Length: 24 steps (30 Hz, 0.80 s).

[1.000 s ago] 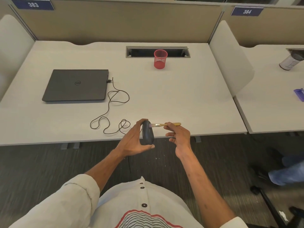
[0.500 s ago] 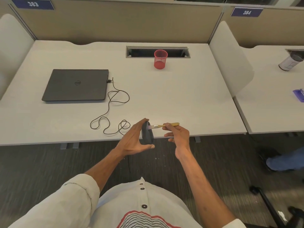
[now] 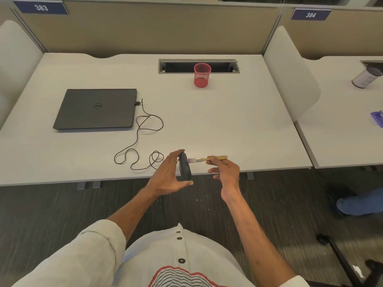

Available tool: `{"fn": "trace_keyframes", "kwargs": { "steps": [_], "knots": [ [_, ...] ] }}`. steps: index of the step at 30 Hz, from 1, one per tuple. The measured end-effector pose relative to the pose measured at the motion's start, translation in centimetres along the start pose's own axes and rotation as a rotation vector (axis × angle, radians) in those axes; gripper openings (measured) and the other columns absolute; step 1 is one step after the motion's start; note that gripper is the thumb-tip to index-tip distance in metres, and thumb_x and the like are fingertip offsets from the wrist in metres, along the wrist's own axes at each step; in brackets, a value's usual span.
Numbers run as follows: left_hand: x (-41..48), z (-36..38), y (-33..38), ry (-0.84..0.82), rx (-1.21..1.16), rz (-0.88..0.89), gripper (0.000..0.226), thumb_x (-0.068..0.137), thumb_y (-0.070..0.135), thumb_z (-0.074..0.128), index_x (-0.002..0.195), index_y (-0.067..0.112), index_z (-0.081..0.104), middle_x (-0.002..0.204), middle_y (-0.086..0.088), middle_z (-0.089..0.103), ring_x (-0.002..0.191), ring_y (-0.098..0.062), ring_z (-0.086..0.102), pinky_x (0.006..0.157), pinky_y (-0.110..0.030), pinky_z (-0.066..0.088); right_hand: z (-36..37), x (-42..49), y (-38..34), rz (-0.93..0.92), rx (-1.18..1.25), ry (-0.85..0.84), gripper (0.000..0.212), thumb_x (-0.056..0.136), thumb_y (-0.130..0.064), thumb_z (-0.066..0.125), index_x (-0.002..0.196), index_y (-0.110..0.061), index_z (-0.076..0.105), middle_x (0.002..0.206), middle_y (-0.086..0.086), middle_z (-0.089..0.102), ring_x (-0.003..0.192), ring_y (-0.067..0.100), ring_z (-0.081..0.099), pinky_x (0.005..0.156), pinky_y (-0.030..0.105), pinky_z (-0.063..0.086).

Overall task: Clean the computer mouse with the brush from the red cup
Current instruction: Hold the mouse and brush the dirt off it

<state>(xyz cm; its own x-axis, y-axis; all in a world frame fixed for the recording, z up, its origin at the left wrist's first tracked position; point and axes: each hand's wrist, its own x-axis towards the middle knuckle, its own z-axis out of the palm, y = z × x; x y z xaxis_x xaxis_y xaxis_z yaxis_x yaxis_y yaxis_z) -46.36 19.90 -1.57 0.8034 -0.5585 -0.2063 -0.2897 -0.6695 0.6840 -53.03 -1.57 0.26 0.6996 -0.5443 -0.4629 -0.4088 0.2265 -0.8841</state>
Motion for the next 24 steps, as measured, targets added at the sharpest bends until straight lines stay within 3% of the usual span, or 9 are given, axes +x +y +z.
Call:
{"fn": "trace_keyframes", "kwargs": {
  "steps": [8,16,20,24],
  "knots": [
    [0.2,0.0,0.2,-0.017,0.018,-0.004,0.137,0.077,0.067,0.09,0.175,0.027,0.003,0.184,0.004,0.013,0.169,-0.028,0.021,0.136,-0.053,0.027,1.2,-0.7,0.6,-0.058,-0.047,-0.075,0.006,0.1,-0.031,0.08,0.098,-0.031,0.085,0.089,-0.012,0.085,0.071,0.006,0.077,0.075,0.033,0.052],
    [-0.2,-0.1,0.3,-0.013,0.025,-0.025,0.14,0.075,0.071,0.089,0.175,0.029,0.001,0.182,0.003,0.022,0.156,-0.033,0.048,0.12,-0.048,0.051,-0.1,-0.1,0.5,-0.11,-0.041,0.069,0.01,0.099,-0.031,0.082,0.101,-0.024,0.087,0.087,-0.012,0.084,0.068,0.008,0.076,0.082,0.038,0.055],
    [-0.5,0.0,0.2,-0.035,-0.011,-0.02,0.137,0.073,0.067,0.092,0.173,0.03,0.005,0.179,-0.001,0.031,0.15,-0.037,0.054,0.117,-0.051,0.054,-0.2,-0.5,0.2,-0.14,-0.03,-0.046,0.006,0.098,-0.035,0.082,0.098,-0.032,0.087,0.091,-0.01,0.086,0.07,0.009,0.077,0.076,0.036,0.053],
    [-0.8,0.0,0.7,-0.024,-0.034,-0.031,0.135,0.068,0.069,0.09,0.171,0.027,0.014,0.175,-0.002,0.037,0.153,-0.032,0.051,0.12,-0.052,0.052,0.4,-1.1,0.9,-0.155,-0.136,-0.141,0.008,0.099,-0.035,0.082,0.099,-0.029,0.087,0.091,-0.013,0.085,0.07,0.007,0.075,0.078,0.029,0.052]
  ]
}}
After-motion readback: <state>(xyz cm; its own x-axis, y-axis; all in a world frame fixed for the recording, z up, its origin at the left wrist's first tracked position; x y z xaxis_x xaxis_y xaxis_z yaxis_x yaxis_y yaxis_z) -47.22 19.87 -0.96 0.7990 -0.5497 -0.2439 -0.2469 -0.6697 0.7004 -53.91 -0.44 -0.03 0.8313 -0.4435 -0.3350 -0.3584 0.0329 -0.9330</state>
